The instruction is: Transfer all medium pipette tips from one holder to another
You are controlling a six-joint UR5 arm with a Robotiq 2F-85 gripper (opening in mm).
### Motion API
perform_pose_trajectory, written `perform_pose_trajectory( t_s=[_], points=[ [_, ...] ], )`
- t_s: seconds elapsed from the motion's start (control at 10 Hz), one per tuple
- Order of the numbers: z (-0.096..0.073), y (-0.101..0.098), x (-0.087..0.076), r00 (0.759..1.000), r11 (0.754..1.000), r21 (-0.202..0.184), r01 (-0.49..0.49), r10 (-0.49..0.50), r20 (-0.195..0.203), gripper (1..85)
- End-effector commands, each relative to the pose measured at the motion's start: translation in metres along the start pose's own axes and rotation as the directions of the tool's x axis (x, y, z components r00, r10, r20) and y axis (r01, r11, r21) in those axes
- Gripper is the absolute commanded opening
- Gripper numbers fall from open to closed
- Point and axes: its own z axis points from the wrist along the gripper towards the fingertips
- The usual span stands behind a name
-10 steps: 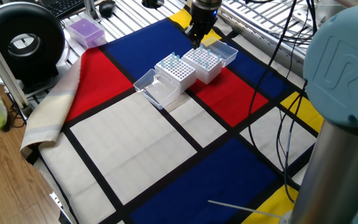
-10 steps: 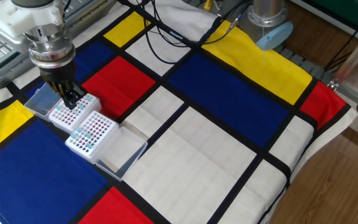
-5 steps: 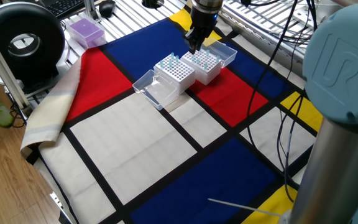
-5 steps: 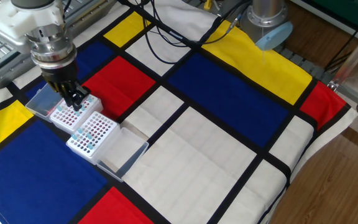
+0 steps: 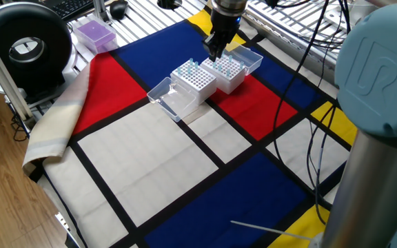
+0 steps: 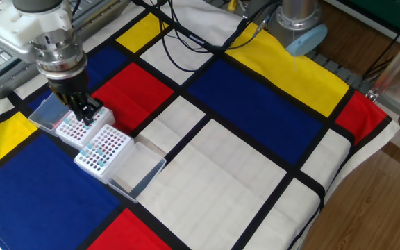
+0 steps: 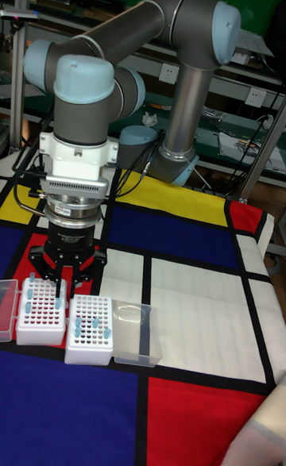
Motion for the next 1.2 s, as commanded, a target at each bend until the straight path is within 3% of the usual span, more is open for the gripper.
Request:
perform_pose_trajectory(
  t_s=[0.0, 1.1],
  points=[
    [-0.001, 0.018, -0.014, 0.999, 1.000, -0.012, -0.029, 0.029, 0.015, 26.3],
    [0.013, 0.023, -0.031, 0.999, 1.000, -0.015, -0.013, 0.014, 0.049, 26.3]
  ],
)
